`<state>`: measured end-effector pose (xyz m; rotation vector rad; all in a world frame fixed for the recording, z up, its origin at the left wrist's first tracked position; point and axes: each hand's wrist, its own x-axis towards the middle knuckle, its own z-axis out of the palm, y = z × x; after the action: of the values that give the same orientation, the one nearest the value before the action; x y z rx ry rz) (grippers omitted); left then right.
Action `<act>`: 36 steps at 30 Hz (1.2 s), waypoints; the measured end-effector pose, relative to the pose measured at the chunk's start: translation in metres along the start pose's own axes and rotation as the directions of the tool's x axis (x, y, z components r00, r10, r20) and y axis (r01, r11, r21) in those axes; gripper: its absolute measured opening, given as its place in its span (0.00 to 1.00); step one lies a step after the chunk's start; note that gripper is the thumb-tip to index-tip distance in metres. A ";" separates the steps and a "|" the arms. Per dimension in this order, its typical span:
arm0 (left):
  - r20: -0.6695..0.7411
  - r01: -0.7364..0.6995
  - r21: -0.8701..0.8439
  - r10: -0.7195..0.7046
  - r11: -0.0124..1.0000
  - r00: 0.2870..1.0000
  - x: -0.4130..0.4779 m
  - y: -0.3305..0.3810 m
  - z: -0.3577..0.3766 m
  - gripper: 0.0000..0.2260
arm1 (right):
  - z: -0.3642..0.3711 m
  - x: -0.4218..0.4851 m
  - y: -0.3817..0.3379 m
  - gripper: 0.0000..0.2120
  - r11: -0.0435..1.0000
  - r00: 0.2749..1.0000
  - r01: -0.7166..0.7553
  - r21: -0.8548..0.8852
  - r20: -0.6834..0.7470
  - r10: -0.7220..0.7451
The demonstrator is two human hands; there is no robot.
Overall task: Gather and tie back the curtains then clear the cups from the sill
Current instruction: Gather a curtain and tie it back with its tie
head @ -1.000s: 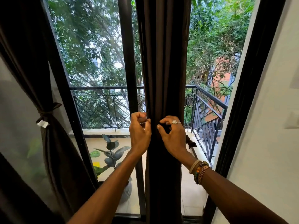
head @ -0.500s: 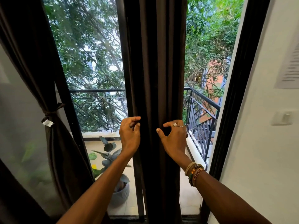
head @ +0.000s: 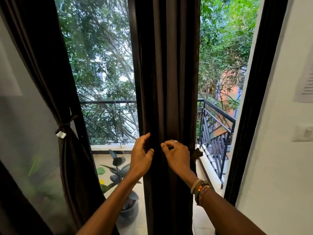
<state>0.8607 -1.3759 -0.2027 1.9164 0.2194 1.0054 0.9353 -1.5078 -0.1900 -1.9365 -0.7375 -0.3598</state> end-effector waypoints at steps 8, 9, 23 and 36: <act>-0.161 0.176 -0.013 -0.176 0.984 0.971 0.024 0.012 0.014 0.11 | 0.016 0.011 0.001 0.10 0.971 0.949 0.209 0.121 0.214 -0.231; -0.220 0.170 0.003 -0.165 0.986 0.962 0.026 0.009 0.013 0.05 | 0.014 0.008 0.003 0.10 0.971 0.971 0.202 0.128 0.103 -0.216; -0.284 0.130 0.036 -0.114 0.991 0.952 0.026 0.007 0.009 0.16 | -0.004 0.024 0.024 0.14 0.991 0.992 -0.104 0.082 -0.061 0.109; -0.216 0.189 0.187 -0.148 0.964 0.965 0.048 -0.007 0.012 0.07 | 0.013 0.008 0.027 0.18 0.978 0.993 0.056 0.202 -0.113 -0.033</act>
<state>0.9019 -1.3552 -0.1845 1.9410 0.6156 1.0936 0.9571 -1.5023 -0.2107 -1.6955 -0.7186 -0.3977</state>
